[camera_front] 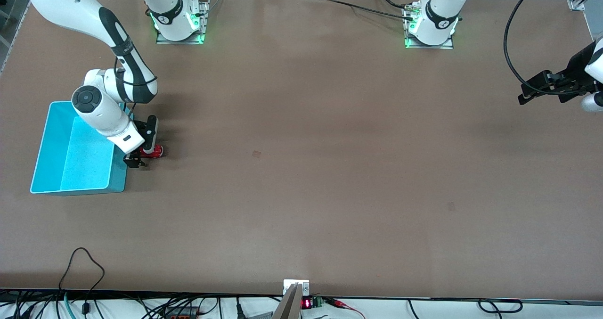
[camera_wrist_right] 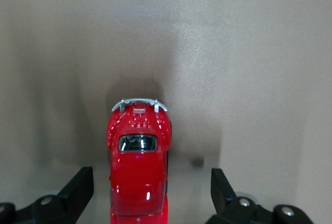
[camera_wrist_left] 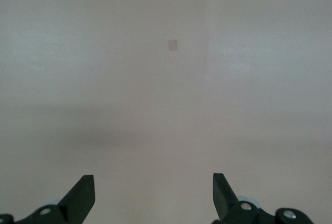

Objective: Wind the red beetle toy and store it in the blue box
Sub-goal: 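Lift the car with the right gripper toward the blue box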

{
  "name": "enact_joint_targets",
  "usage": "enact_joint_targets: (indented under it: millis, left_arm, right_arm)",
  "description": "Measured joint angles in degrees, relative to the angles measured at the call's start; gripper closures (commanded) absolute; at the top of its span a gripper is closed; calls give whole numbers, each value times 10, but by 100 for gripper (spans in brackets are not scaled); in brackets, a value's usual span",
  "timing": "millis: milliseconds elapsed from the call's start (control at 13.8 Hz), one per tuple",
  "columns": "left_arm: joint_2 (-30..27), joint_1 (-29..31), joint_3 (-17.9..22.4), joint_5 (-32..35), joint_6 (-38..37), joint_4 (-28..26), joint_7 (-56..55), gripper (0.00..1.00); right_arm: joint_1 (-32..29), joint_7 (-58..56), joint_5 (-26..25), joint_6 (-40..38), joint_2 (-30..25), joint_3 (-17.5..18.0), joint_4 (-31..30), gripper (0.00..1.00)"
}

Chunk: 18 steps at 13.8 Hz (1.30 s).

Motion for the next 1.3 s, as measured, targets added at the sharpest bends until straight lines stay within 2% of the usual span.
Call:
enact_joint_targets:
  millis: [145, 507, 724, 868, 1013, 1303]
  left_arm:
    - [0, 0, 0, 0, 0, 0, 0, 0]
    - [0, 0, 0, 0, 0, 0, 0, 0]
    - [0, 0, 0, 0, 0, 0, 0, 0]
    - [0, 0, 0, 0, 1, 0, 0, 0]
    - [0, 0, 0, 0, 3, 0, 0, 0]
    - [0, 0, -1, 0, 10, 0, 0, 0]
  right_arm:
    - [0, 0, 0, 0, 0, 0, 0, 9]
    - [1, 0, 0, 1, 0, 2, 0, 65]
    - [1, 0, 0, 1, 0, 2, 0, 86]
    - [1, 0, 0, 6, 0, 2, 0, 92]
    - [1, 6, 0, 10, -1, 2, 1, 93]
    - [18, 103, 1, 7, -27, 10, 7, 97]
